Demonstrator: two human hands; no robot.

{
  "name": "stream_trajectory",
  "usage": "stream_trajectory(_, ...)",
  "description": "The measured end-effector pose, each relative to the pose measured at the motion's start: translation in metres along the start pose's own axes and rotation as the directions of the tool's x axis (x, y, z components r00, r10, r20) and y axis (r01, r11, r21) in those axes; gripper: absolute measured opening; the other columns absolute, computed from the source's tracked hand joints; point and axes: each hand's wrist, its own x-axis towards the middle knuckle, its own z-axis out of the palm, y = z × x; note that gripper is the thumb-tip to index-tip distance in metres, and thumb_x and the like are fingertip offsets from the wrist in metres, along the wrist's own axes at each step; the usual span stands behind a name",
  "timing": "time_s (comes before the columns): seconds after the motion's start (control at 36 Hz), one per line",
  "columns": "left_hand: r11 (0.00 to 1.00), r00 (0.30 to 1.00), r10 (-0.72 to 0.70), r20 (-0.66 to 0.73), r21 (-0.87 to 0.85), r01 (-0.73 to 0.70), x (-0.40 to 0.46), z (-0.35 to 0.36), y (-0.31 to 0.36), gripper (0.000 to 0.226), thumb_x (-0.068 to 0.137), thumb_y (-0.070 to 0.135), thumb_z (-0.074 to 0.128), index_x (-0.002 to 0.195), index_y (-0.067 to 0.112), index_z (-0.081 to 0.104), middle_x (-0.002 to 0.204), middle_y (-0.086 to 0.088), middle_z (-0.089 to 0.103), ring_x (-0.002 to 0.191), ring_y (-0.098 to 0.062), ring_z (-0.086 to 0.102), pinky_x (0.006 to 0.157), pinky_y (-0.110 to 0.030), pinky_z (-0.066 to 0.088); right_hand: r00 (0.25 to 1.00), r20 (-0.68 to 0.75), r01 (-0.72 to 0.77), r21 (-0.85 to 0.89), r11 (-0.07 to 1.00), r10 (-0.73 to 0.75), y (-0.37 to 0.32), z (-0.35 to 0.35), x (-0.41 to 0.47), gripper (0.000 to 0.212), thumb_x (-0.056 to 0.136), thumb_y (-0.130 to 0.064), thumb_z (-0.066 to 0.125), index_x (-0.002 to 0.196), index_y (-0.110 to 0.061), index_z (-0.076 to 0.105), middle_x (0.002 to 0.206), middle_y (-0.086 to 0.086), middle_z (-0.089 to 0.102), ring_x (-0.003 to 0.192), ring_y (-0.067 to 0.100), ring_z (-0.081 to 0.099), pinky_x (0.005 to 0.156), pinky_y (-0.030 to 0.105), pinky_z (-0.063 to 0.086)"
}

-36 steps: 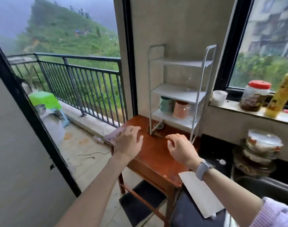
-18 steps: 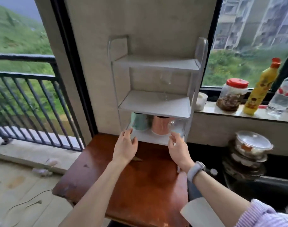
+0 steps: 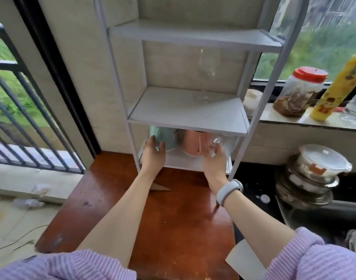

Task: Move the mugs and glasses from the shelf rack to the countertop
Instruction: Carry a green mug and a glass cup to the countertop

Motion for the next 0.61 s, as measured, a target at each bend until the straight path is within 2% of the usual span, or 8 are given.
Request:
stream_trajectory(0.06, 1.000, 0.999, -0.006, -0.033, -0.001, 0.006, 0.000, 0.001, 0.002, 0.040, 0.095, 0.022, 0.044, 0.129, 0.001, 0.043, 0.125, -0.019, 0.056, 0.112, -0.031, 0.053, 0.081, -0.024, 0.034, 0.999, -0.039, 0.003, 0.013, 1.000, -0.002, 0.001, -0.001, -0.002, 0.017, 0.092, -0.010, 0.043, 0.108, -0.008, 0.050, 0.106, 0.010, 0.054, 0.095, 0.019, 0.051, 0.081, 0.024, 0.035)
stream_trajectory(0.14, 0.998, 0.998, -0.046, -0.044, -0.046, 0.044, 0.000, 0.004, 0.005, 0.031, 0.095, 0.026, 0.043, 0.110, 0.002, 0.054, 0.093, -0.013, 0.063, 0.077, -0.021, 0.054, 0.060, -0.027, 0.036, 0.996, -0.094, -0.002, 0.030, 1.000, 0.005, -0.002, -0.006, -0.009, 0.006, 0.093, -0.019, 0.043, 0.097, -0.018, 0.048, 0.089, -0.002, 0.054, 0.081, 0.011, 0.050, 0.070, 0.018, 0.035)
stream_trajectory(0.19, 0.995, 0.996, -0.072, -0.058, -0.072, 0.068, -0.001, 0.004, 0.004, 0.029, 0.096, 0.028, 0.041, 0.095, 0.003, 0.055, 0.069, -0.002, 0.055, 0.061, -0.015, 0.047, 0.048, -0.025, 0.029, 0.993, -0.118, -0.002, 0.036, 0.999, 0.007, -0.002, -0.007, -0.012, 0.009, 0.095, -0.026, 0.042, 0.092, -0.018, 0.045, 0.079, -0.008, 0.050, 0.073, 0.005, 0.049, 0.059, 0.015, 0.032)
stream_trajectory(0.25, 0.995, 0.995, -0.074, -0.064, -0.078, 0.069, -0.003, 0.003, 0.001, 0.031, 0.096, 0.031, 0.039, 0.083, 0.007, 0.052, 0.061, 0.002, 0.048, 0.055, -0.012, 0.043, 0.046, -0.025, 0.028, 0.990, -0.136, -0.026, 0.052, 0.998, 0.033, -0.003, -0.008, -0.015, 0.018, 0.096, -0.030, 0.039, 0.092, -0.014, 0.045, 0.075, -0.007, 0.049, 0.068, 0.002, 0.047, 0.054, 0.015, 0.031)
stream_trajectory(0.33, 0.994, 0.998, -0.062, -0.030, -0.094, 0.059, -0.009, 0.001, -0.001, 0.034, 0.097, 0.034, 0.036, 0.072, 0.013, 0.045, 0.060, 0.001, 0.045, 0.055, -0.012, 0.041, 0.048, -0.027, 0.027, 0.984, -0.171, -0.051, 0.051, 0.997, 0.059, -0.003, -0.010, -0.019, 0.021, 0.097, -0.030, 0.037, 0.089, -0.012, 0.045, 0.072, -0.007, 0.050, 0.065, 0.000, 0.046, 0.048, 0.010, 0.038)
stream_trajectory(0.44, 0.986, 0.998, -0.061, -0.006, -0.158, 0.060, -0.022, -0.004, -0.002, 0.033, 0.097, 0.031, 0.035, 0.090, 0.003, 0.051, 0.076, -0.006, 0.054, 0.069, -0.017, 0.049, 0.052, -0.025, 0.033, 0.979, -0.192, -0.053, 0.052, 0.997, 0.062, -0.001, -0.014, -0.030, 0.022, 0.097, -0.031, 0.038, 0.091, -0.014, 0.051, 0.077, -0.009, 0.055, 0.068, -0.003, 0.047, 0.055, 0.011, 0.032)
stream_trajectory(0.5, 0.983, 0.998, -0.057, -0.003, -0.174, 0.055, -0.029, -0.007, -0.002, 0.028, 0.098, 0.030, 0.035, 0.097, 0.007, 0.050, 0.089, -0.006, 0.057, 0.075, -0.014, 0.052, 0.054, -0.021, 0.037, 0.980, -0.193, -0.042, 0.039, 0.998, 0.049, -0.002, -0.016, -0.036, 0.024, 0.096, -0.030, 0.038, 0.095, -0.012, 0.053, 0.082, -0.005, 0.058, 0.068, -0.003, 0.047, 0.054, 0.011, 0.031)
stream_trajectory(0.61, 0.988, 0.998, -0.043, -0.042, -0.148, 0.036, -0.044, -0.015, 0.004, 0.019, 0.098, 0.029, 0.035, 0.095, 0.014, 0.047, 0.092, -0.003, 0.055, 0.071, -0.005, 0.048, 0.055, -0.017, 0.036, 0.982, -0.186, -0.028, 0.019, 0.999, 0.031, -0.004, -0.019, -0.046, 0.027, 0.096, -0.031, 0.040, 0.099, -0.010, 0.056, 0.086, 0.000, 0.059, 0.070, -0.002, 0.048, 0.056, 0.011, 0.031)
